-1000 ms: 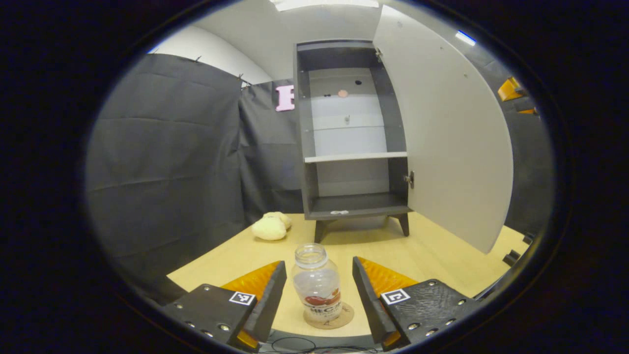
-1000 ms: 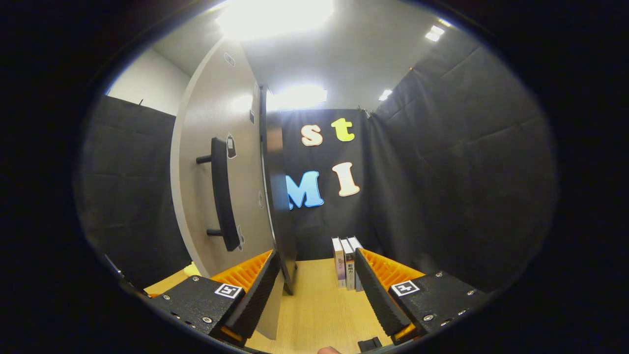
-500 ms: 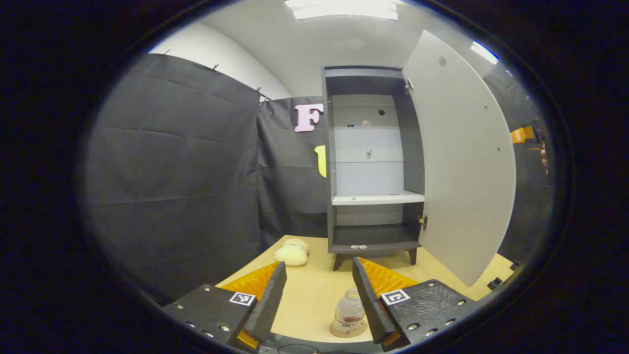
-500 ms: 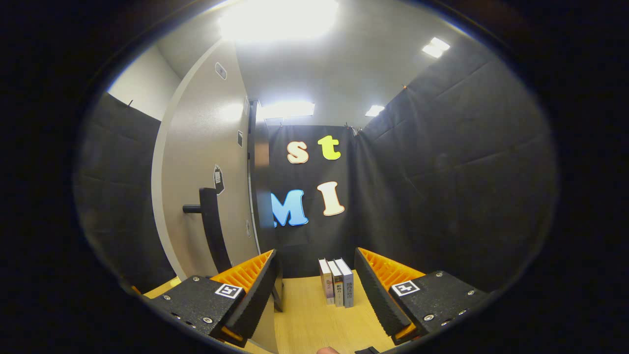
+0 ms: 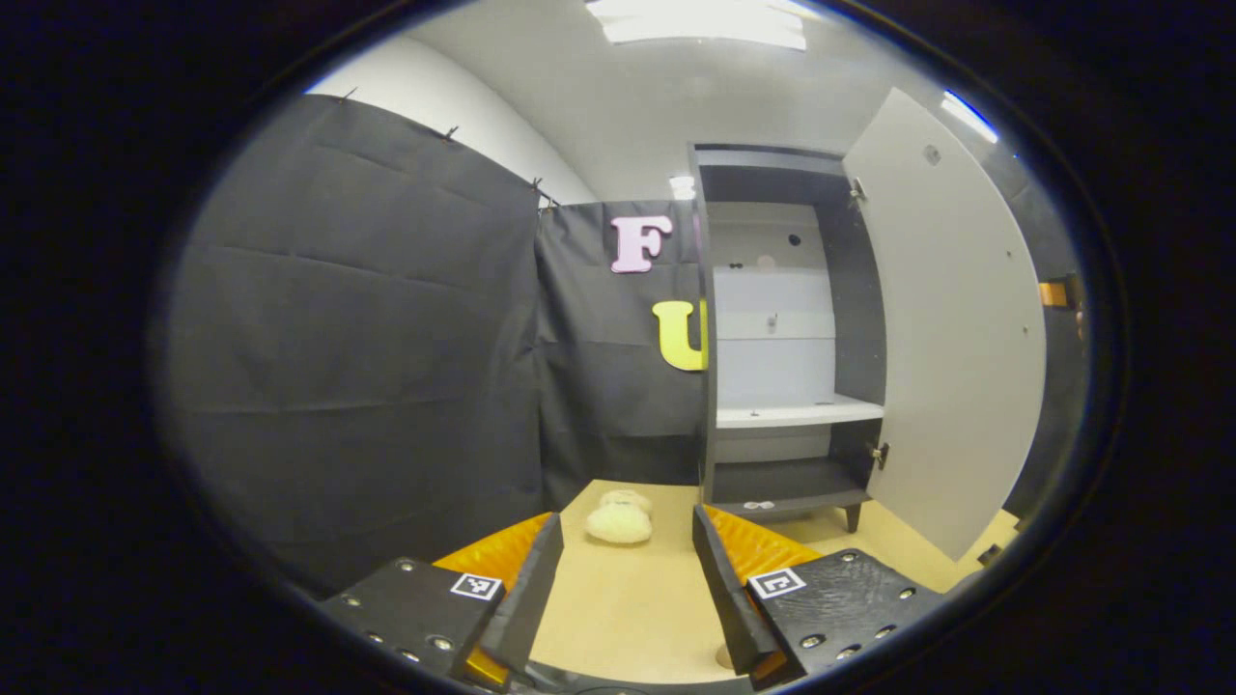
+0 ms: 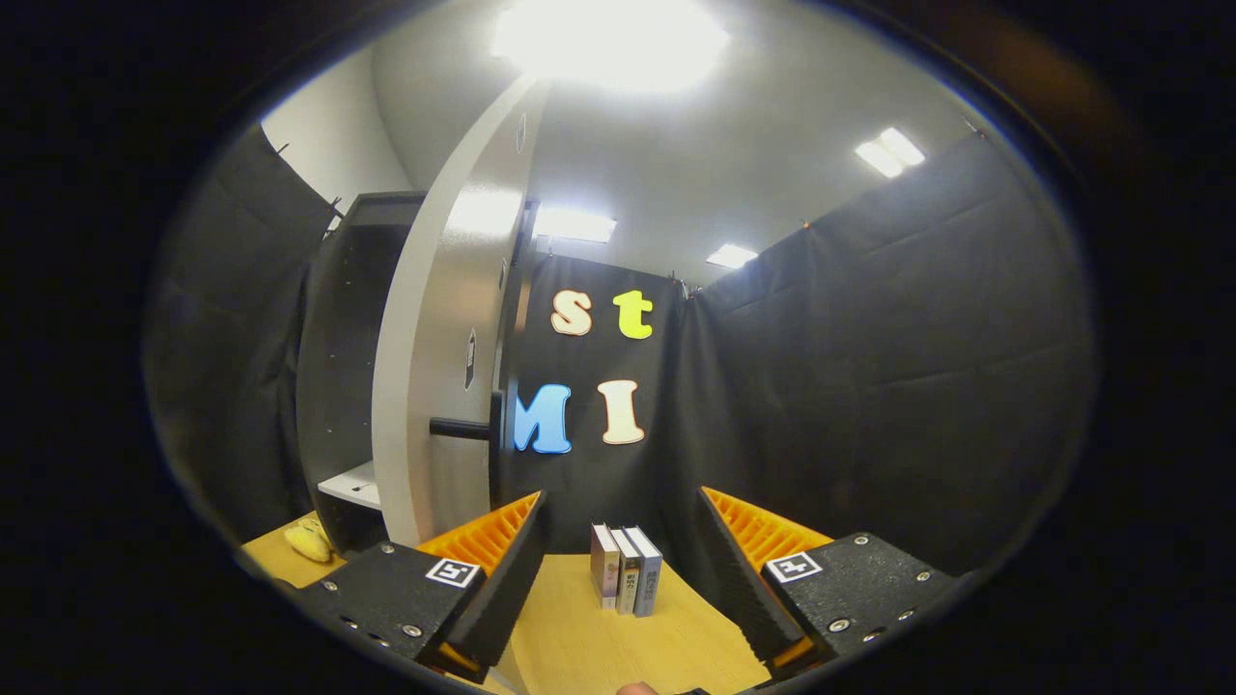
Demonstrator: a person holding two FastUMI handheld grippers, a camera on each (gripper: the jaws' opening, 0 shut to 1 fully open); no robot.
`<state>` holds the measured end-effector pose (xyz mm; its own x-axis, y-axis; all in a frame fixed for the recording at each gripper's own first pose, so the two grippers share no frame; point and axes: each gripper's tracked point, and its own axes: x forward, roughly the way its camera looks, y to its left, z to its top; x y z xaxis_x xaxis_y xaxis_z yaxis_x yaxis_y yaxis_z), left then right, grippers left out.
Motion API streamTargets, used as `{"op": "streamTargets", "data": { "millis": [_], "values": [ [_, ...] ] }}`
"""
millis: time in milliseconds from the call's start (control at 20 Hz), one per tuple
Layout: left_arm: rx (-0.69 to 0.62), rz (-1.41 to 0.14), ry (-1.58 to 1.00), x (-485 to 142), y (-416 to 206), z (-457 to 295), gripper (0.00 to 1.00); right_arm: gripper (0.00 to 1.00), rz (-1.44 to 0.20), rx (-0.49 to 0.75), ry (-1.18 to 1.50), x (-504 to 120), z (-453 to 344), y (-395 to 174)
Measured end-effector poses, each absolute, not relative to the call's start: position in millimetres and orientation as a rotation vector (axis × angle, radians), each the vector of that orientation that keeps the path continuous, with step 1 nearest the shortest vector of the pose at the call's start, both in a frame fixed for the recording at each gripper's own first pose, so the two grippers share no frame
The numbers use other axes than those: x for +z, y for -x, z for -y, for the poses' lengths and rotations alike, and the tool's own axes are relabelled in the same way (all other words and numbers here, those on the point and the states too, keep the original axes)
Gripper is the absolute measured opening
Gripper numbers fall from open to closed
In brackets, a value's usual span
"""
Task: Open the cabinet door with the right hand, grasp the bottle in the cabinet with the left hand and place it on the coaster, then close the cabinet door with the right hand.
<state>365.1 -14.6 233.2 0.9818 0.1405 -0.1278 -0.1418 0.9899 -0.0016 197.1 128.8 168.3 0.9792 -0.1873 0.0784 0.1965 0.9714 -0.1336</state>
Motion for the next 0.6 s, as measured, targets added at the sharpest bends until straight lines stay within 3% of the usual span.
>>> {"op": "streamTargets", "data": {
  "millis": [50,150,600],
  "values": [
    [0.134,-0.124,0.022,233,-368,11,0.77,0.92,0.068,-0.2,0.139,170,-130,-198],
    [0.105,-0.106,0.041,235,-374,6,0.83,0.91,0.077,-0.206,0.139,171,-132,-198],
    [0.053,-0.097,0.053,227,-400,-27,0.82,0.91,0.104,-0.17,0.137,172,-156,-197]
  ]
}}
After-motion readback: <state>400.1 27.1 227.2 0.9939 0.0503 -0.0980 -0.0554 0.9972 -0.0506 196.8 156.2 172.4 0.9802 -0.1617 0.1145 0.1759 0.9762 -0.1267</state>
